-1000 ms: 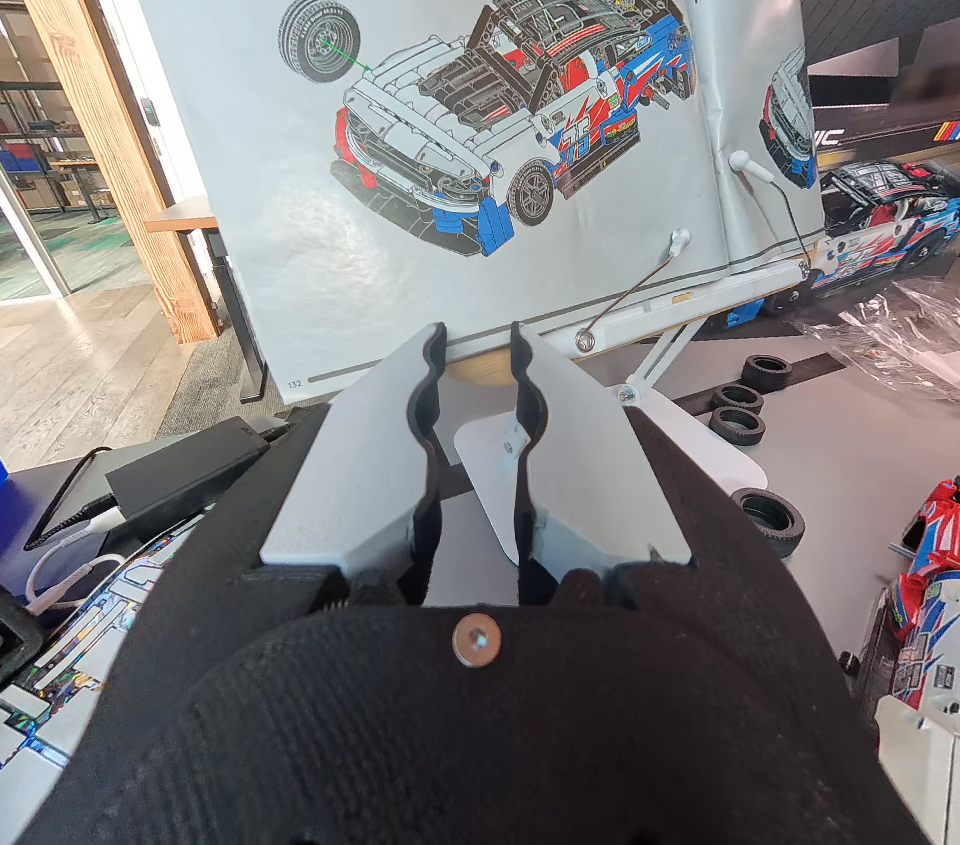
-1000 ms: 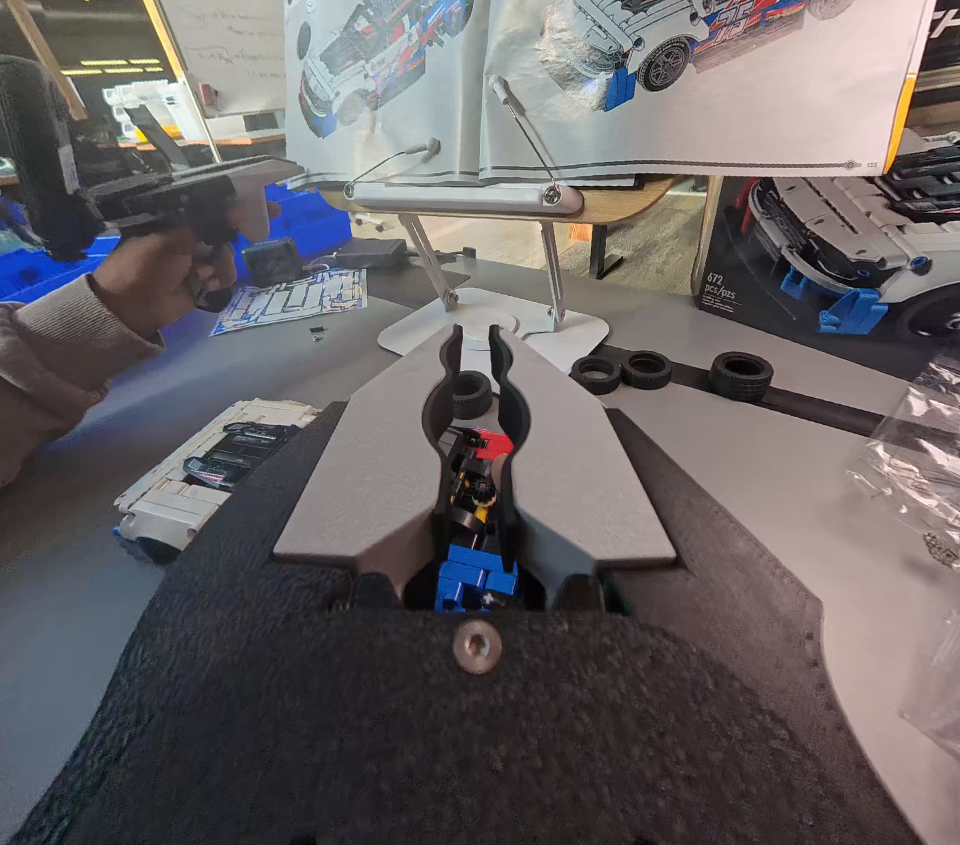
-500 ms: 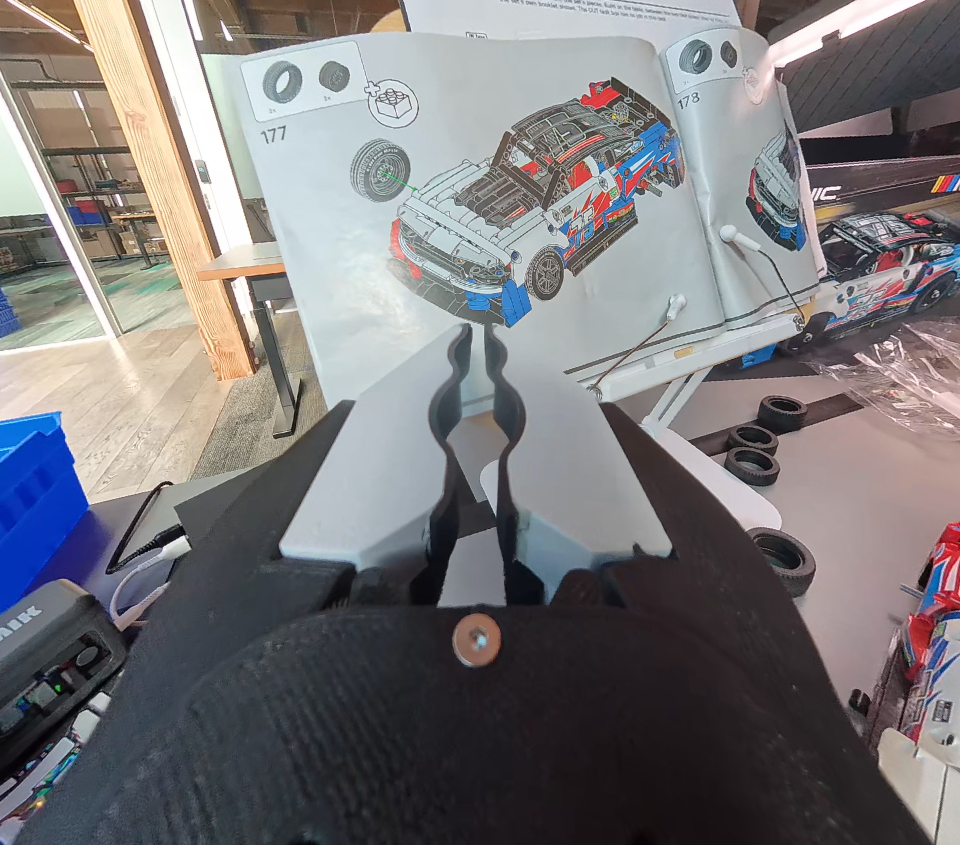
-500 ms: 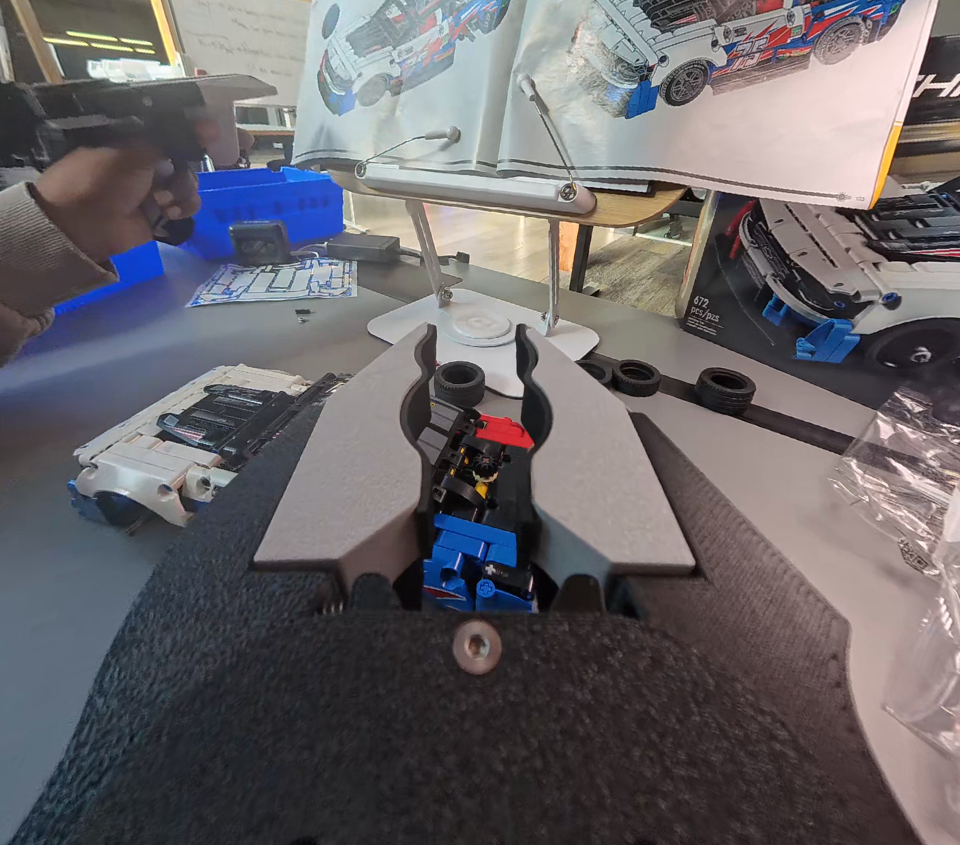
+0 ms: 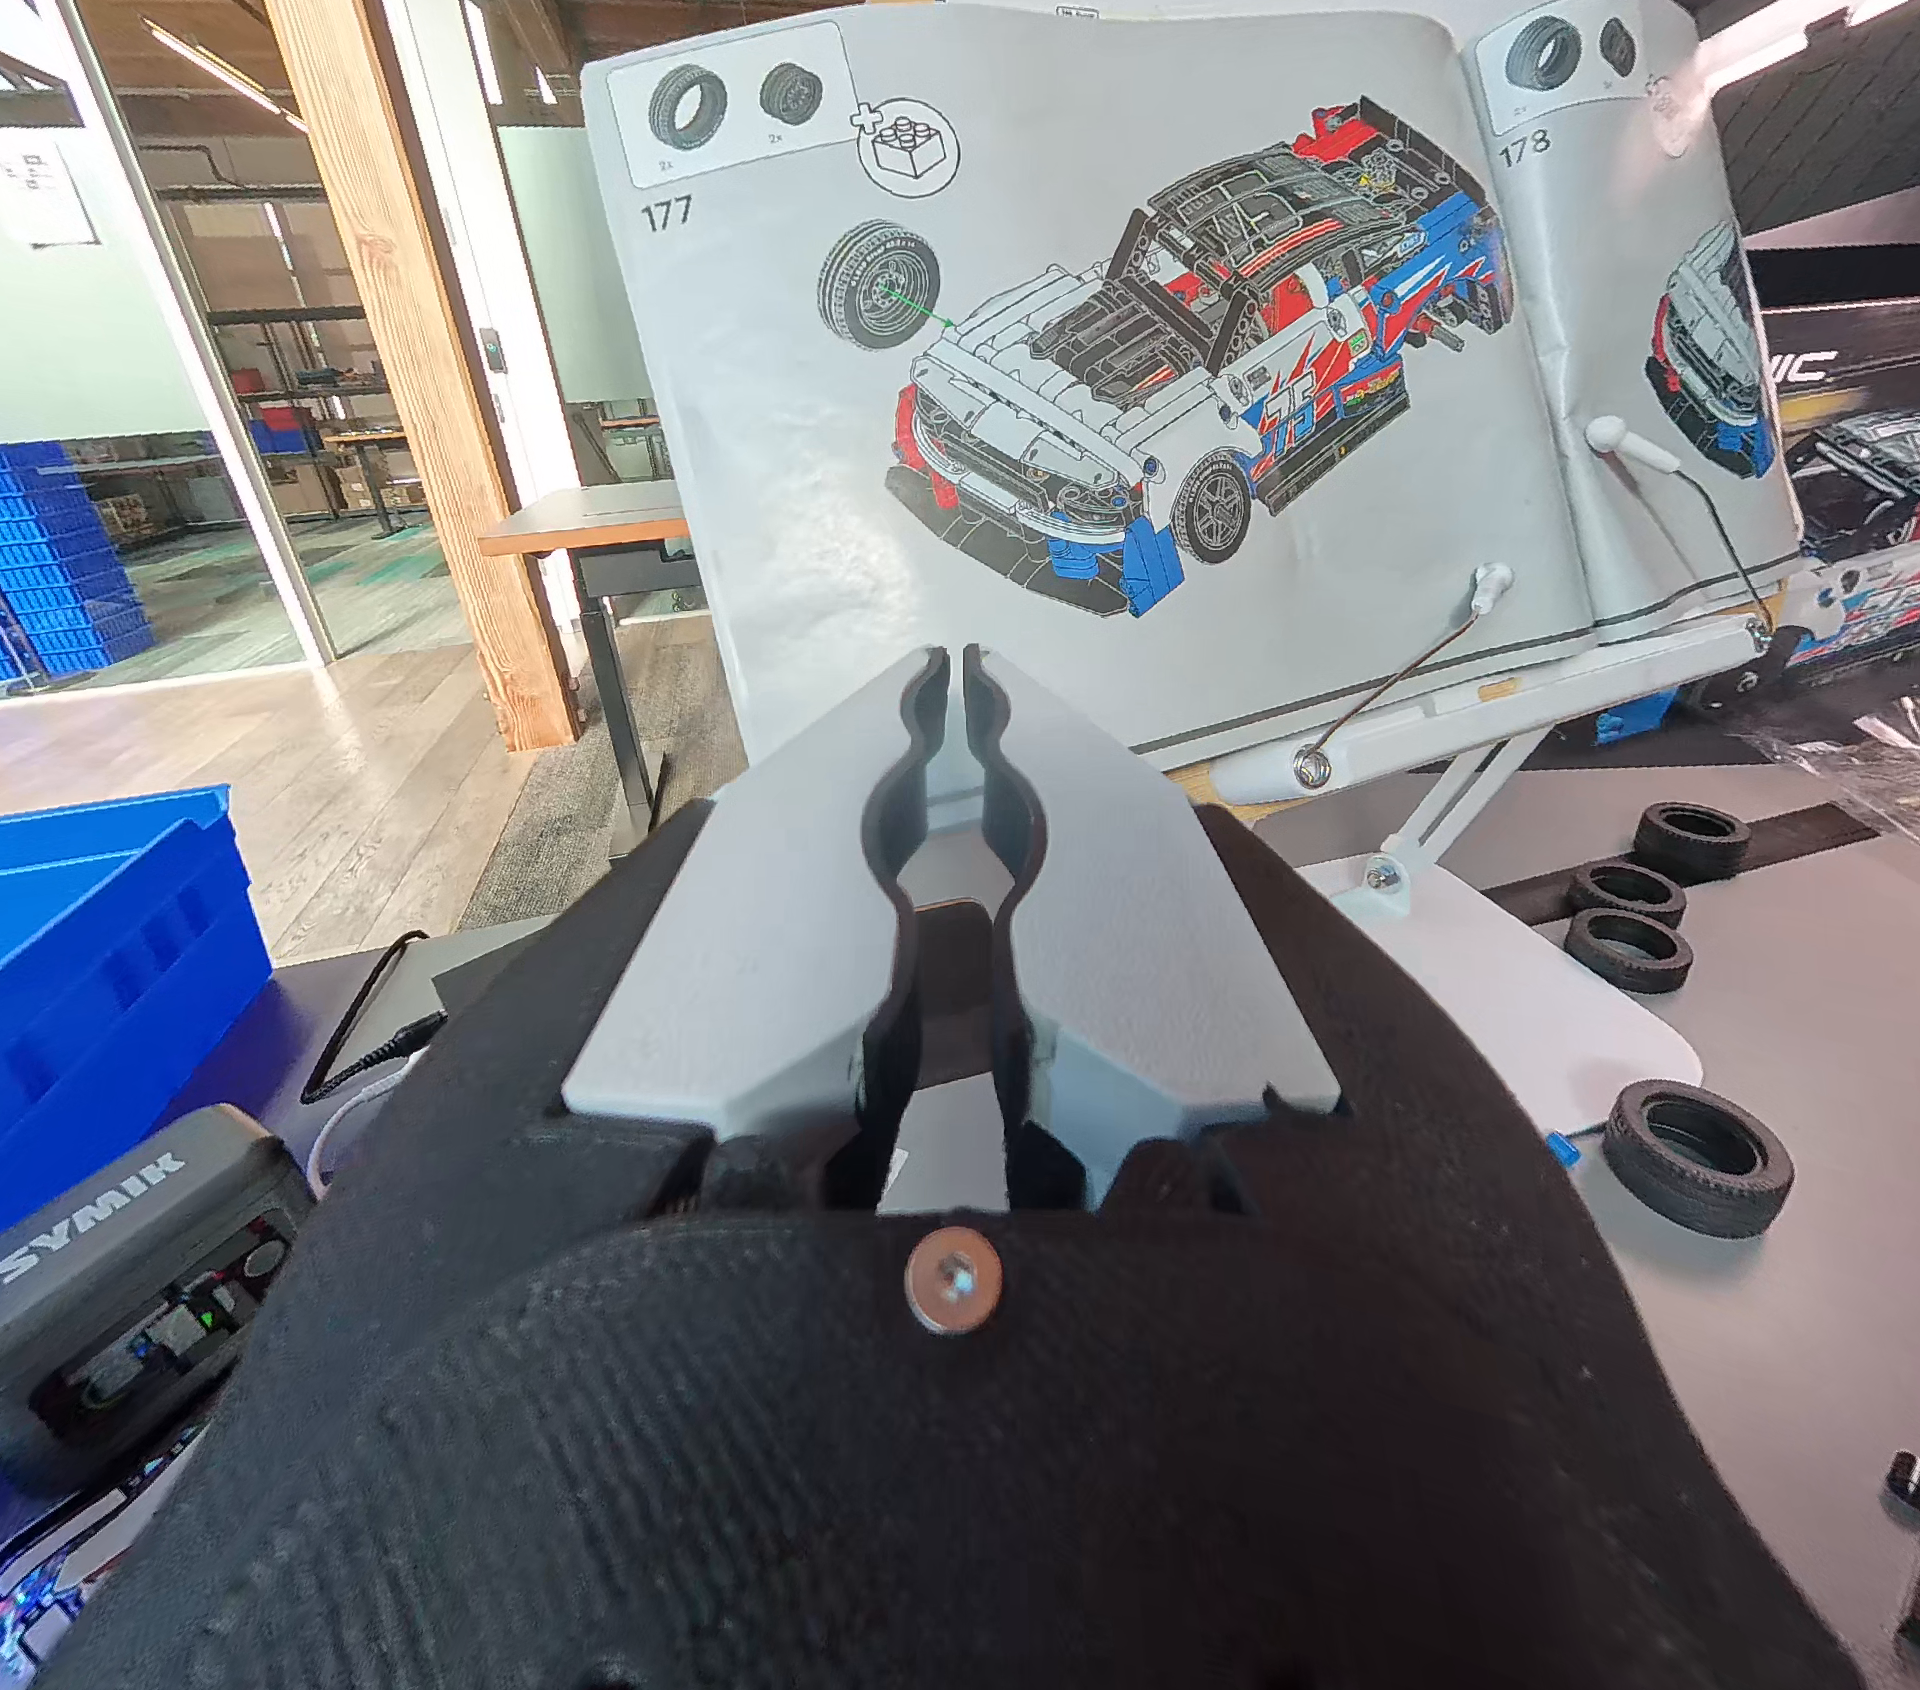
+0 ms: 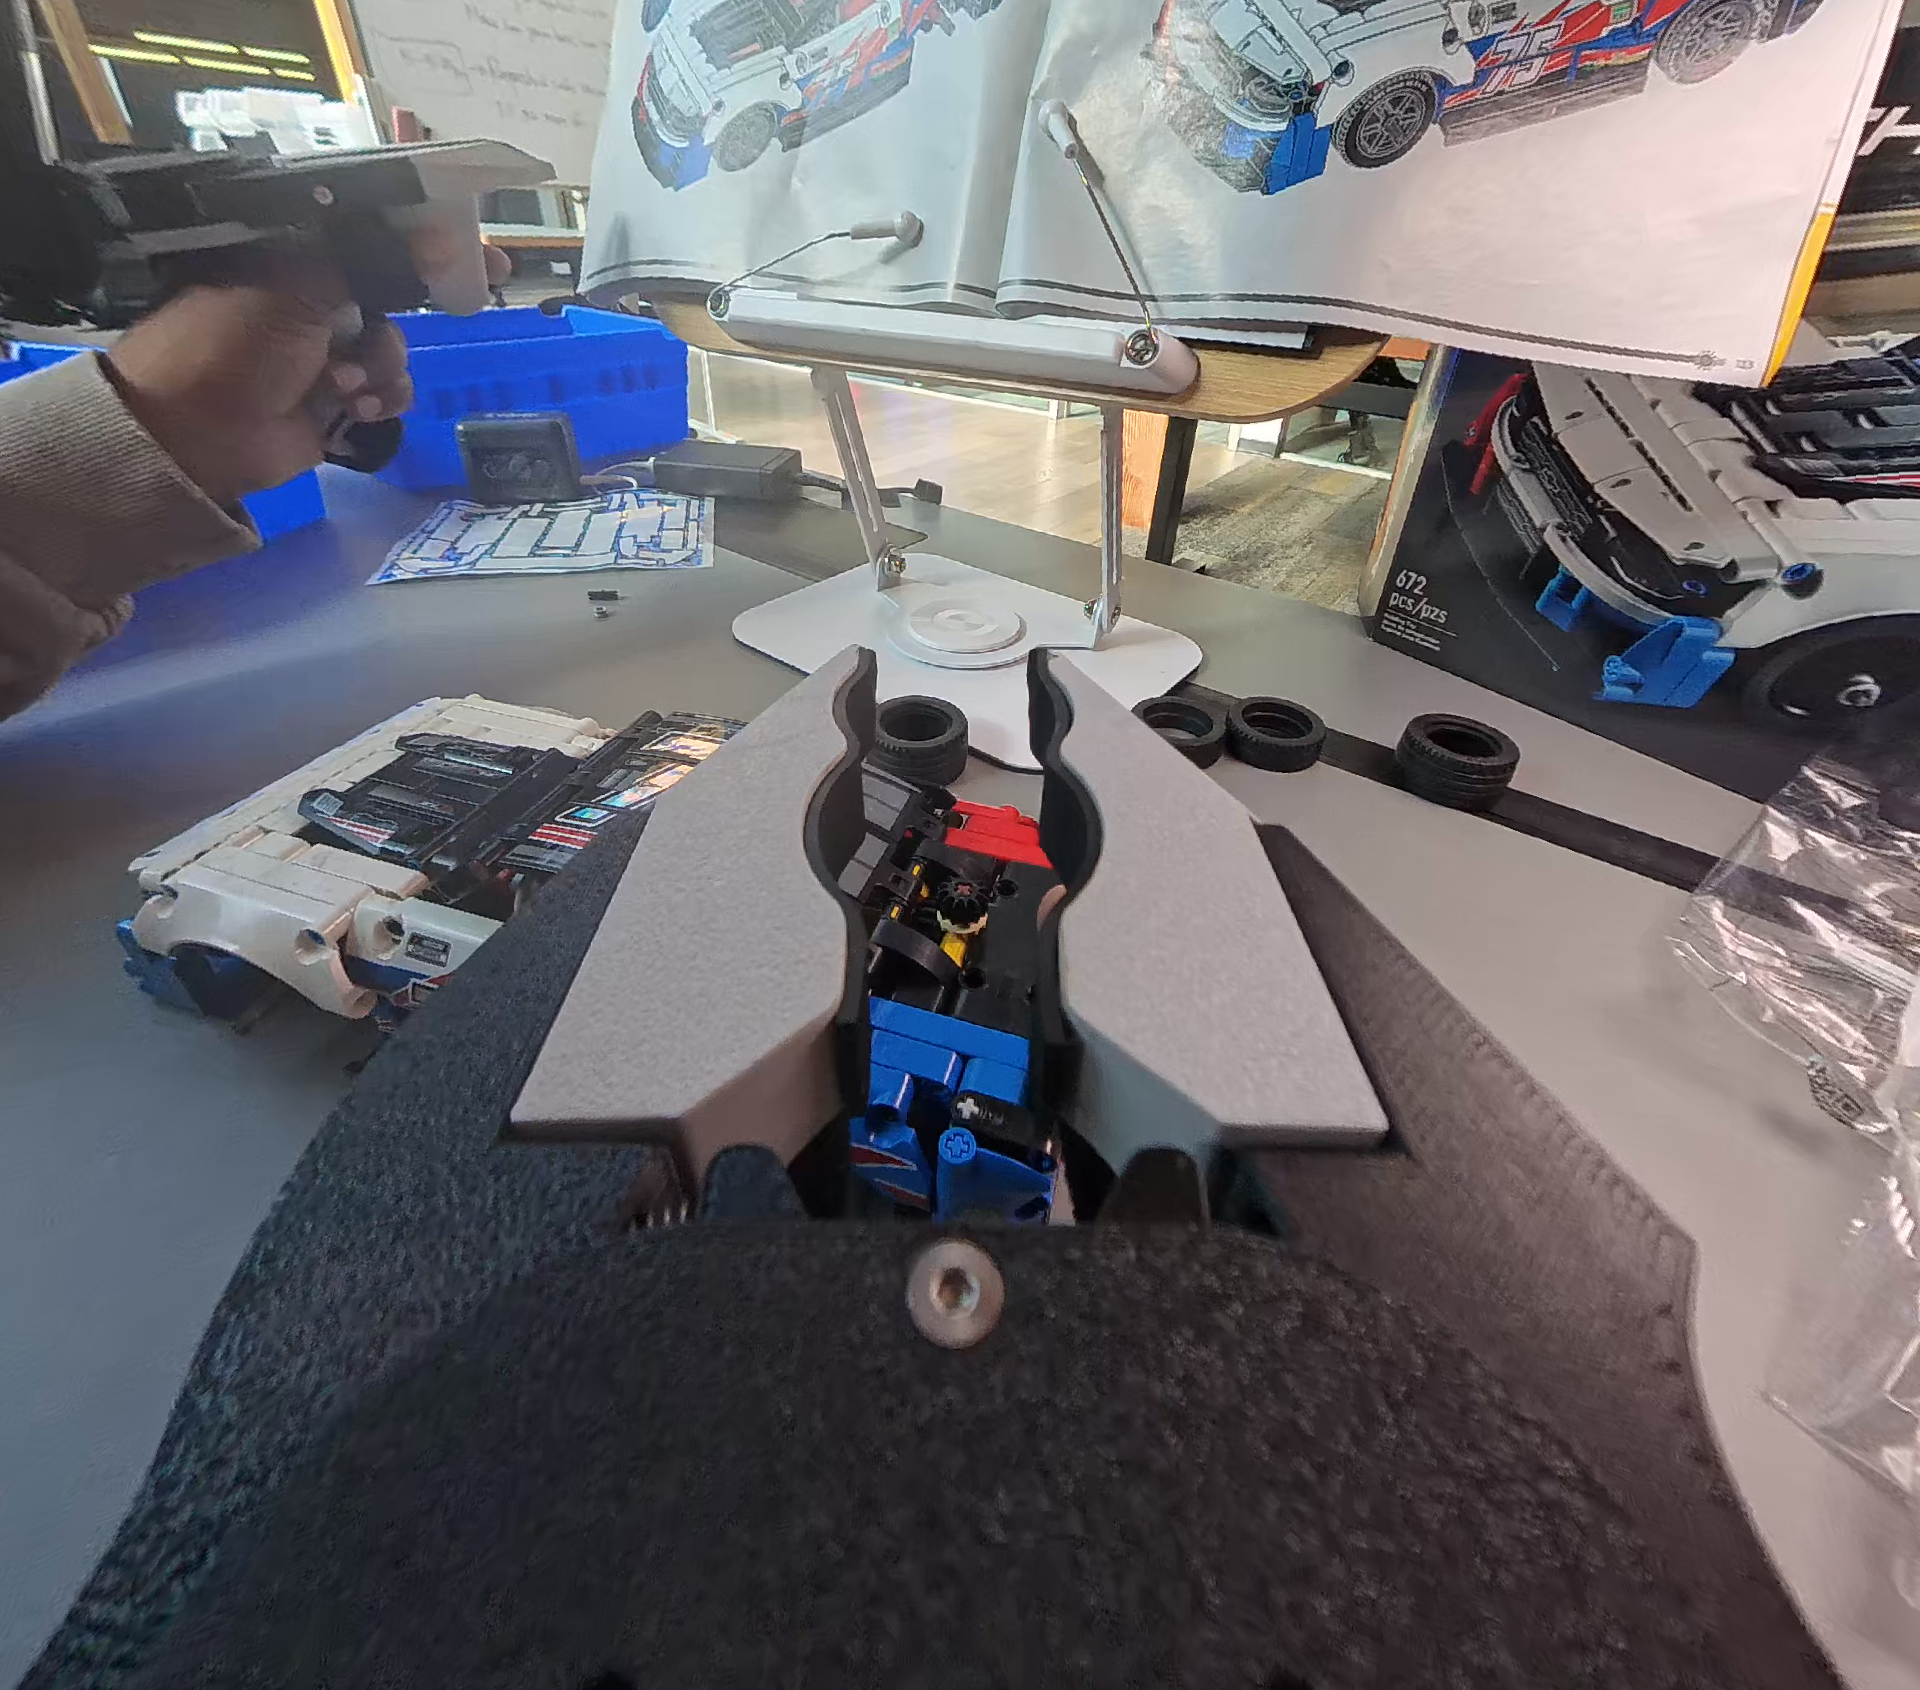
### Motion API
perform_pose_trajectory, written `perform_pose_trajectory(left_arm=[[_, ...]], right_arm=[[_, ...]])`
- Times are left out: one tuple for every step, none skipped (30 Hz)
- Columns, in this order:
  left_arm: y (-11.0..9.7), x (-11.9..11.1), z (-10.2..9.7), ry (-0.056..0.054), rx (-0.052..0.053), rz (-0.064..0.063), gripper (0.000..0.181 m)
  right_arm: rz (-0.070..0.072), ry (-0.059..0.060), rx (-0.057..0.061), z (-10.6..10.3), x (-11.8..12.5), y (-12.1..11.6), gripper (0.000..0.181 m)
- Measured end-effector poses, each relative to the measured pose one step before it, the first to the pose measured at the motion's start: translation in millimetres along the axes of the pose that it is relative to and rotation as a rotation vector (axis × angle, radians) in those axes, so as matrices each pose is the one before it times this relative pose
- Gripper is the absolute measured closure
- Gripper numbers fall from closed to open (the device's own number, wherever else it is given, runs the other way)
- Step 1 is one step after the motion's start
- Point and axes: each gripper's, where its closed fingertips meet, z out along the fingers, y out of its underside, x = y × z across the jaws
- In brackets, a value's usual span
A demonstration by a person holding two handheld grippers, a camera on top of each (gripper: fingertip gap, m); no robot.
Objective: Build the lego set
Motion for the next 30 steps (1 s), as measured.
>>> perform_pose_trajectory(left_arm=[[-1.56, 0.94, 0.81, 0.0007, 0.0055, -0.0007, 0.180], [-3.25, 1.45, 1.42, 0.0017, 0.0071, 0.0003, 0.181], [-5.04, 0.97, 2.31, -0.0014, 0.0097, 0.0077, 0.181], [-6.73, 0.02, 3.27, -0.0061, 0.0136, 0.0171, 0.181], [-7.19, -0.90, 4.38, -0.0080, 0.0135, 0.0209, 0.181], [-6.97, -1.86, 5.50, -0.0072, 0.0100, 0.0165, 0.181], [-7.01, -2.39, 6.30, -0.0047, 0.0109, 0.0064, 0.181], [-6.45, -2.89, 6.88, -0.0022, 0.0082, 0.0026, 0.181], [-5.49, -3.72, 7.37, -0.0065, 0.0022, 0.0106, 0.181], [-4.96, -4.61, 7.24, -0.0128, 0.0001, 0.0214, 0.181], [-5.11, -4.63, 6.73, -0.0136, 0.0001, 0.0227, 0.181], [-5.47, -3.57, 5.86, -0.0071, 0.0022, 0.0155, 0.181], [-5.51, -2.75, 4.69, -0.0024, 0.0029, 0.0108, 0.181], [-4.70, -2.37, 3.51, -0.0037, 0.0018, 0.0105, 0.181], [-3.65, -1.68, 1.94, -0.0029, 0.0020, 0.0074, 0.181], [-1.69, 0.03, 0.19, 0.0039, -0.0003, -0.0003, 0.181], [0.75, 2.13, -1.38, 0.0108, -0.0065, -0.0090, 0.181], [3.14, 4.20, -3.10, 0.0184, -0.0112, -0.0155, 0.181], [4.63, 6.04, -4.39, 0.0247, -0.0125, -0.0155, 0.181], [6.02, 6.55, -5.52, 0.0234, -0.0127, -0.0085, 0.180], [6.96, 7.10, -6.46, 0.0242, -0.0144, -0.0049, 0.179], [7.71, 8.58, -6.92, 0.0309, -0.0171, -0.0079, 0.176], [8.17, 9.83, -7.05, 0.0361, -0.0179, -0.0116, 0.172], [8.62, 11.05, -6.98, 0.0423, -0.0195, -0.0144, 0.168], [8.82, 12.37, -6.98, 0.0477, -0.0204, -0.0165, 0.162], [8.86, 13.34, -6.86, 0.0511, -0.0207, -0.0161, 0.156], [8.89, 15.33, -6.83, 0.0599, -0.0219, -0.0123, 0.149], [9.19, 16.24, -6.79, 0.0616, -0.0256, -0.0092, 0.143], [9.21, 15.99, -6.28, 0.0563, -0.0284, -0.0085, 0.136], [9.20, 16.64, -5.87, 0.0572, -0.0302, -0.0099, 0.130]], right_arm=[[0.0088, -0.0024, -0.0013, -0.15, 0.34, 0.43, 0.154], [0.0072, -0.0014, 0.0010, -0.04, 0.51, 0.20, 0.154], [0.0074, 0.0009, 0.0012, 0.11, 0.85, 0.26, 0.155], [0.0076, 0.0011, -0.0011, 0.14, 0.99, 0.58, 0.155], [0.0061, -0.0009, -0.0024, -0.05, 0.64, 0.74, 0.155], [0.0051, 0.0004, -0.0020, -0.21, 0.77, 0.38, 0.155], [0.0030, 0.0005, 0.0004, -0.45, 0.83, -0.17, 0.155], [0.0001, 0.0005, 0.0016, -0.51, 0.77, -0.53, 0.155], [-0.0017, 0.0015, 0.0001, -0.49, 0.85, -0.33, 0.155], [-0.0011, 0.0030, -0.0002, -0.43, 0.97, -0.28, 0.155], [-0.0004, 0.0027, 0.0021, -0.52, 1.04, -0.61, 0.155], [0.0002, 0.0017, 0.0022, -0.46, 0.94, -0.53, 0.155], [0.0015, 0.0002, -0.0001, -0.22, 0.74, -0.09, 0.155], [0.0022, 0.0000, -0.0014, 0.00, 0.61, 0.19, 0.155], [0.0020, 0.0001, -0.0017, 0.01, 0.49, 0.43, 0.155], [0.0011, -0.0002, -0.0026, 0.12, 0.41, 0.67, 0.155], [-0.0009, 0.0011, -0.0028, 0.14, 0.60, 0.58, 0.156], [-0.0011, 0.0011, -0.0013, 0.01, 0.40, 0.28, 0.155], [0.0002, -0.0010, -0.0002, 0.00, 0.07, 0.03, 0.156], [0.0005, 0.0005, 0.0000, -0.03, 0.16, -0.20, 0.156], [0.0001, 0.0016, 0.0003, -0.10, 0.40, -0.05, 0.156], [0.0003, 0.0011, 0.0004, -0.15, 0.23, -0.15, 0.156], [0.0002, 0.0003, -0.0003, -0.10, 0.08, -0.16, 0.156], [-0.0003, 0.0008, -0.0002, -0.01, 0.14, -0.17, 0.156], [-0.0007, 0.0013, 0.0004, -0.07, 0.06, -0.15, 0.155], [-0.0009, -0.0003, -0.0003, -0.03, -0.20, -0.16, 0.156], [-0.0012, 0.0000, -0.0010, 0.00, -0.20, -0.16, 0.155], [-0.0020, -0.0001, 0.0005, -0.22, -0.30, -0.56, 0.155], [-0.0029, -0.0006, 0.0011, -0.31, -0.34, -0.66, 0.156], [-0.0032, -0.0001, 0.0004, -0.37, -0.25, -0.75, 0.156]])
